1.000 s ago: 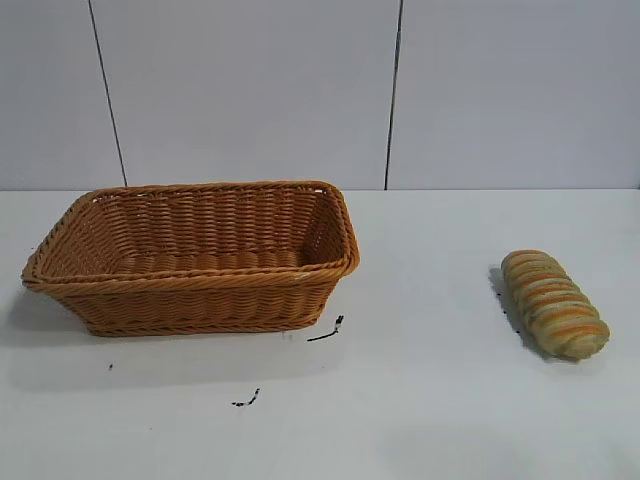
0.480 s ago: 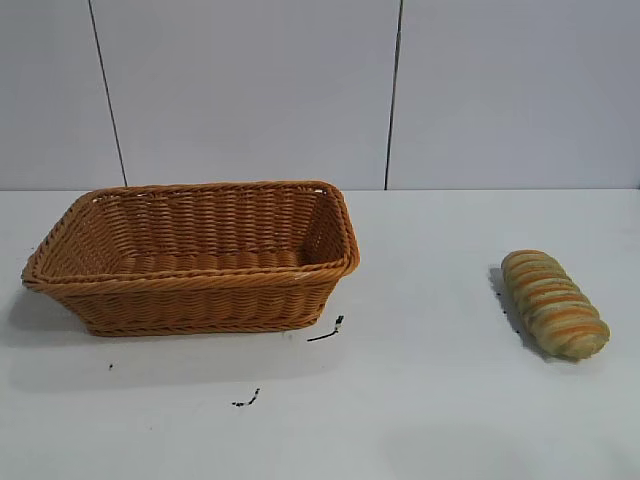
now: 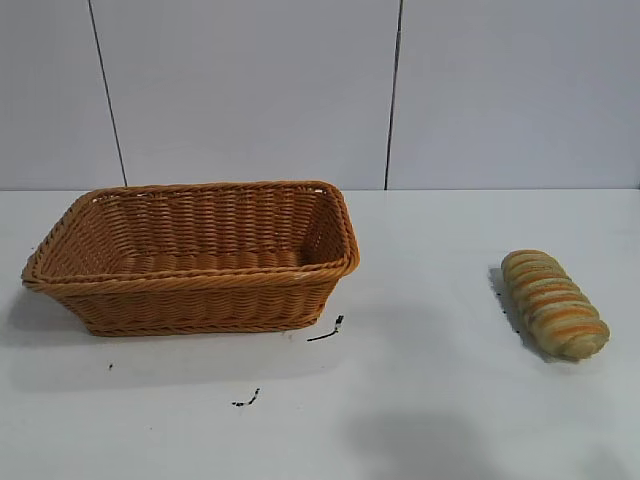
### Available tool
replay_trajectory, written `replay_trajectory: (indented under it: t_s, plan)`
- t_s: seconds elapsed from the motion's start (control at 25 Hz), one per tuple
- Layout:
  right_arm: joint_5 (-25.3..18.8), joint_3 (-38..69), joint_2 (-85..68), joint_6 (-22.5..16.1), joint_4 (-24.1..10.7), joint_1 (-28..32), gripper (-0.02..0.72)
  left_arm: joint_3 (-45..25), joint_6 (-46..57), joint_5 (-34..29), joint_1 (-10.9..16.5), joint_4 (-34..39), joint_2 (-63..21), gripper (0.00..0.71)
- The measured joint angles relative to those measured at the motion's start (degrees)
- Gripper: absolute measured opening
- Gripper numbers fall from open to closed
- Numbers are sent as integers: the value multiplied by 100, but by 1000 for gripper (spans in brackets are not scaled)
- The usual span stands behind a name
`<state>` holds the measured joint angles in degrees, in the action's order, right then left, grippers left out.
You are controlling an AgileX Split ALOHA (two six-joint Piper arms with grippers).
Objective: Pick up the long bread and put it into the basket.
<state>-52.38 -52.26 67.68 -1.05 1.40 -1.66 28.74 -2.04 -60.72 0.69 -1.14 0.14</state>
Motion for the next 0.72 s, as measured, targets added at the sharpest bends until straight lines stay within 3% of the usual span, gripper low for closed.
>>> replay_trajectory:
  t_s: [0.2, 0.4, 0.72]
  plan:
    - [9, -1072, 1801, 32, -5, 0, 690, 0, 0, 0, 0, 0, 0, 693]
    - [41, -2017, 3005, 293, 247, 0, 690, 0, 0, 0, 0, 0, 0, 693]
    - [394, -2405, 3880, 329, 265, 0, 690, 0, 0, 0, 0, 0, 0, 693]
